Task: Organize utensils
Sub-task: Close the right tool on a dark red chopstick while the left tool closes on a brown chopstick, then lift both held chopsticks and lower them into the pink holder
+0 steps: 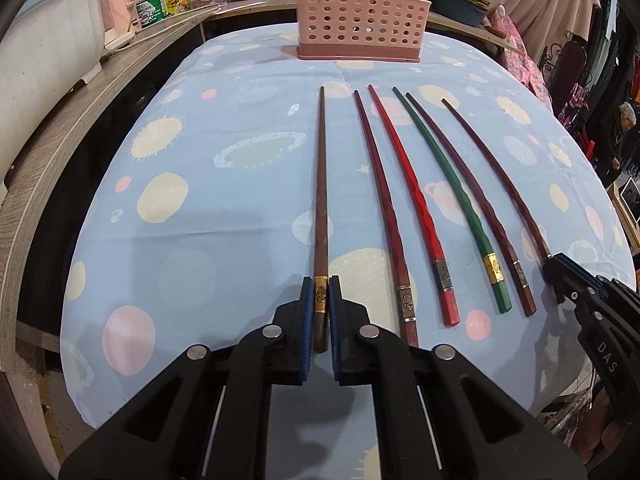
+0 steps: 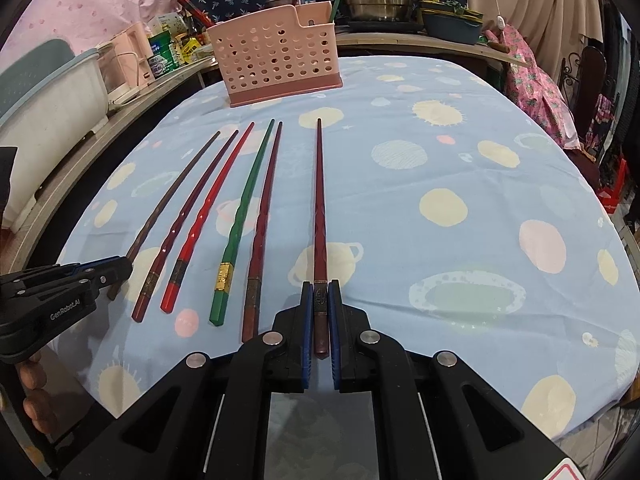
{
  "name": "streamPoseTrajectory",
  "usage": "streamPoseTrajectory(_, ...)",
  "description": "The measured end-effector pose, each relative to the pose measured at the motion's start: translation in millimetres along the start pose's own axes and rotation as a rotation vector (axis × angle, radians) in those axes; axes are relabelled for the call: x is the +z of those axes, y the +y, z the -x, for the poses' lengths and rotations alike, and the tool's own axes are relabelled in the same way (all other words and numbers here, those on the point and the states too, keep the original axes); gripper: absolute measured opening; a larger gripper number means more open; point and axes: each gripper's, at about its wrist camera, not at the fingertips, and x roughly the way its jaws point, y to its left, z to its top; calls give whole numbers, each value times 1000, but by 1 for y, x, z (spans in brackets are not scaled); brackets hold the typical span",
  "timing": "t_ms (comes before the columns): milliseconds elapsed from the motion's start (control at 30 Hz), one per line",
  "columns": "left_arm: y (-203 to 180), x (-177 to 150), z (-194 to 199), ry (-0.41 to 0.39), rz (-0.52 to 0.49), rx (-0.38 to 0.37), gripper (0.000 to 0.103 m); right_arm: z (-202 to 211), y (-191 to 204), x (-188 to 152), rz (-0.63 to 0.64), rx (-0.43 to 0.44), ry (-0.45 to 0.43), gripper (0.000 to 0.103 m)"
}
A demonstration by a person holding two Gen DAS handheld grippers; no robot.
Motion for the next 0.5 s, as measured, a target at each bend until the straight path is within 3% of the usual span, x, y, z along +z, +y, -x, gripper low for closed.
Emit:
streamPoseTrajectory(300,5,10,19,-27,21,-20,7,26,-4,17,-30,28,-65,7)
streamPoseTrajectory(500,8,33,50,-91,42,-48,7,52,-7,49,-46,46,-144,7)
